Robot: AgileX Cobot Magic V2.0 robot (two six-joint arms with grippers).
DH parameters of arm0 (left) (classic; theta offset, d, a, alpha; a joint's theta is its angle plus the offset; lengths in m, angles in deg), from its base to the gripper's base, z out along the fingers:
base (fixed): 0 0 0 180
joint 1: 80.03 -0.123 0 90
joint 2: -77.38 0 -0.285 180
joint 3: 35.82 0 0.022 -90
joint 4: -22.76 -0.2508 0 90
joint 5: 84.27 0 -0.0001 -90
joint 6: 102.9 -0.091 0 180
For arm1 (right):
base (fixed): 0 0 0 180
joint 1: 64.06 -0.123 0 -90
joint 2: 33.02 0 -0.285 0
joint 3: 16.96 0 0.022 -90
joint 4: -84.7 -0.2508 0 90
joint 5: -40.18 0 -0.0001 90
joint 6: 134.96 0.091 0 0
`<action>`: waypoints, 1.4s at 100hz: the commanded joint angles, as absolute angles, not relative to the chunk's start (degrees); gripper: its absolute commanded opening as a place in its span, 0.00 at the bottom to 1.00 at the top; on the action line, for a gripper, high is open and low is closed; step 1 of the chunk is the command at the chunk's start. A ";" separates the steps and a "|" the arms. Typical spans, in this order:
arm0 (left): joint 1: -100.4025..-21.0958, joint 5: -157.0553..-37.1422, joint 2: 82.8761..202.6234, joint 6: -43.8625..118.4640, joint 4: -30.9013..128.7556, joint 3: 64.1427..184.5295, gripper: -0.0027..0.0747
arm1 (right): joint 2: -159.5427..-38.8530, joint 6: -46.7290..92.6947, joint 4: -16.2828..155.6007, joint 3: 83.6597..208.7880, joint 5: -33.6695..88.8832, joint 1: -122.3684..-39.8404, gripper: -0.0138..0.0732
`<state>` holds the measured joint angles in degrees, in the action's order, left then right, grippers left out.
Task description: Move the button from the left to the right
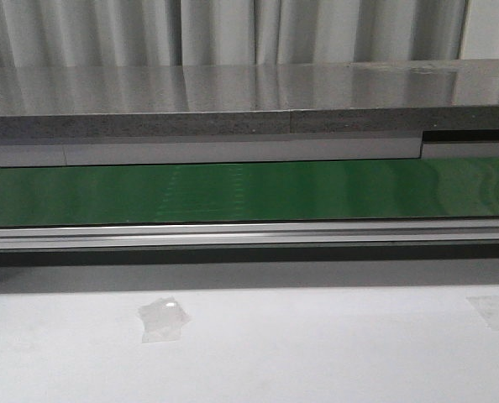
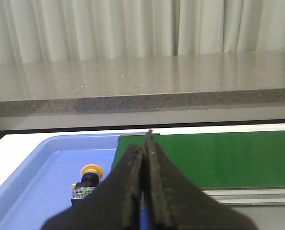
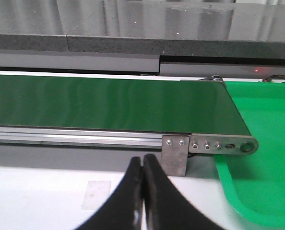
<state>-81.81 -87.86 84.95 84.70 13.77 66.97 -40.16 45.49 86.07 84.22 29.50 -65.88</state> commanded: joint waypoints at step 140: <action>-81.47 -142.17 127.59 84.77 19.44 119.90 0.01 | -39.39 45.50 86.38 85.14 34.14 -65.63 0.08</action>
<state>-81.81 -142.36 124.83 84.70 19.15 117.08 -40.16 45.49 86.07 84.22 29.50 -65.88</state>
